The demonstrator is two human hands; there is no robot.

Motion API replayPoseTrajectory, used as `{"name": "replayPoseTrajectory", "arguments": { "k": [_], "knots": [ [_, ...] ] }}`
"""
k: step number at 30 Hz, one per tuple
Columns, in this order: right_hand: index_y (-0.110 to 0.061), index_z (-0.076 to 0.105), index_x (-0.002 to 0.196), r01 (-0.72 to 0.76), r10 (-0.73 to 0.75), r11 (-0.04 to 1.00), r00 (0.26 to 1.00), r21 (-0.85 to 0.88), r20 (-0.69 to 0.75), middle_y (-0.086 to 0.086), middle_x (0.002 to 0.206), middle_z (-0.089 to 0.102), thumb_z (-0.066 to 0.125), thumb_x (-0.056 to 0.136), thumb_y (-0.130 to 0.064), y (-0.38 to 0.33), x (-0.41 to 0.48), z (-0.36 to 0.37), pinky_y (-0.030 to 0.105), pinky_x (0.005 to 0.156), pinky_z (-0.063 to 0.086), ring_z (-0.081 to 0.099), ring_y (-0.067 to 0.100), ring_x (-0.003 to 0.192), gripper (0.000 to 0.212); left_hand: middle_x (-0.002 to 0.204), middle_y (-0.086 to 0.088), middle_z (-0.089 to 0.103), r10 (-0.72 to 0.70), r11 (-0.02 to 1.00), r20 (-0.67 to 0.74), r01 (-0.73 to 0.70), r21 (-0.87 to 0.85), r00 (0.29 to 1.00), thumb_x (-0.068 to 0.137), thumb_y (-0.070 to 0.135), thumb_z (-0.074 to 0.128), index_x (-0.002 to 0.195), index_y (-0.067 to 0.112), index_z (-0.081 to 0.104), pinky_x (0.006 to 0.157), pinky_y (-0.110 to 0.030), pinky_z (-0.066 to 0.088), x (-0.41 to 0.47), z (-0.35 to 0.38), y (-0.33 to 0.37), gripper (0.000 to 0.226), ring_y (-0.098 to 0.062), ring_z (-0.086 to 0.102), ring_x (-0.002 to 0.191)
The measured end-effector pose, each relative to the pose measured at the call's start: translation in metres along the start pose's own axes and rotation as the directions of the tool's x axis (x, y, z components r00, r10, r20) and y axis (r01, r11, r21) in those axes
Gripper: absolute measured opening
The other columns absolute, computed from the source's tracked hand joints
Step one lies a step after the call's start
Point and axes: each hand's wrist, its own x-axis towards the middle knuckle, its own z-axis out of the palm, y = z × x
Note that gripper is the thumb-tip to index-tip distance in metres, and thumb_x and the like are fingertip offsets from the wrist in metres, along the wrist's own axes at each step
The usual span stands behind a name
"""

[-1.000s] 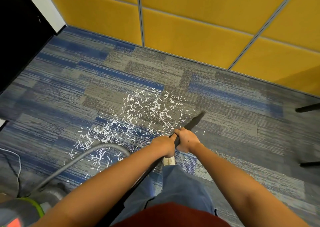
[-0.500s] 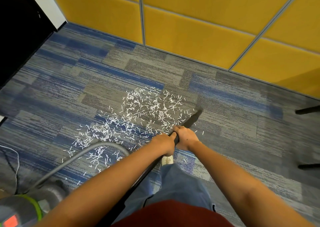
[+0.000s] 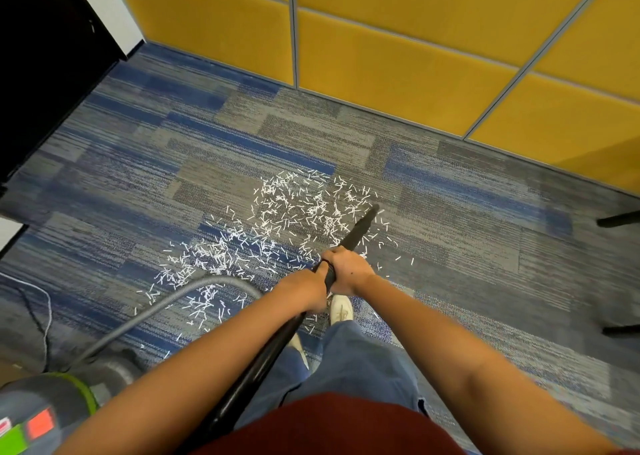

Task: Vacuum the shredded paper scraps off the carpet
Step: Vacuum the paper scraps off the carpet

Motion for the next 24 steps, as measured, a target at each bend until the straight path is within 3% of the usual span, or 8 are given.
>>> {"name": "replayPoseTrajectory", "arguments": {
  "k": [5,8,11,18,22,24],
  "knots": [
    [-0.015,0.054,0.099,0.008,-0.005,0.996,0.999,-0.092,0.031,0.007,0.097,0.058,0.062,0.080,-0.022,-0.026,0.002,0.006,0.037,0.075,0.054,0.061,0.028,0.091,0.022,0.105,-0.010,0.058,-0.013,1.000,0.032,0.014,-0.025,0.999,0.087,0.010,0.054,0.143,0.017,0.020,0.084,-0.036,0.053,-0.011,0.005,-0.026,0.066,-0.027,0.062,0.095],
    [-0.014,0.057,0.098,-0.005,0.008,0.995,0.999,-0.095,0.033,0.006,0.095,0.061,0.062,0.079,-0.023,-0.030,-0.004,0.010,0.038,0.078,0.054,0.063,0.026,0.089,0.022,0.096,-0.008,0.055,-0.002,1.000,0.045,0.001,0.014,0.999,0.085,0.011,0.059,0.142,0.019,0.022,0.082,-0.036,0.054,-0.016,0.006,-0.030,0.069,-0.027,0.064,0.096],
    [-0.014,0.059,0.099,-0.043,0.045,0.996,0.999,-0.073,0.021,0.007,0.095,0.061,0.060,0.080,-0.023,-0.028,-0.014,0.013,0.037,0.079,0.053,0.062,0.026,0.090,0.021,0.103,-0.010,0.058,0.029,0.999,0.057,-0.031,0.038,0.998,0.087,0.010,0.057,0.145,0.023,0.016,0.084,-0.037,0.055,-0.020,0.009,-0.026,0.072,-0.026,0.064,0.094],
    [-0.012,0.058,0.102,-0.145,0.145,0.989,0.989,-0.035,-0.012,0.009,0.098,0.062,0.061,0.081,-0.025,-0.021,-0.044,0.027,0.034,0.074,0.049,0.062,0.029,0.091,0.025,0.109,-0.011,0.058,0.114,0.980,0.035,-0.118,0.163,0.993,0.090,0.014,0.054,0.140,0.016,0.029,0.076,-0.033,0.048,-0.024,0.022,-0.010,0.057,-0.027,0.061,0.097],
    [-0.013,0.056,0.105,-0.175,0.175,0.984,0.985,-0.024,-0.014,0.009,0.100,0.061,0.059,0.083,-0.028,-0.028,-0.051,0.037,0.037,0.078,0.052,0.061,0.029,0.092,0.027,0.083,-0.004,0.052,0.124,0.973,0.088,-0.138,0.184,0.988,0.087,0.011,0.057,0.141,0.022,0.030,0.065,-0.030,0.046,-0.023,0.025,-0.017,0.062,-0.023,0.055,0.076],
    [-0.013,0.056,0.102,-0.175,0.174,0.984,0.985,-0.020,-0.017,0.007,0.098,0.063,0.059,0.083,-0.027,-0.030,-0.052,0.039,0.036,0.078,0.052,0.062,0.027,0.092,0.024,0.082,-0.004,0.051,0.123,0.971,0.124,-0.145,0.192,0.985,0.086,0.009,0.058,0.143,0.025,0.027,0.066,-0.030,0.047,-0.023,0.023,-0.020,0.067,-0.022,0.053,0.074]
  ]
}}
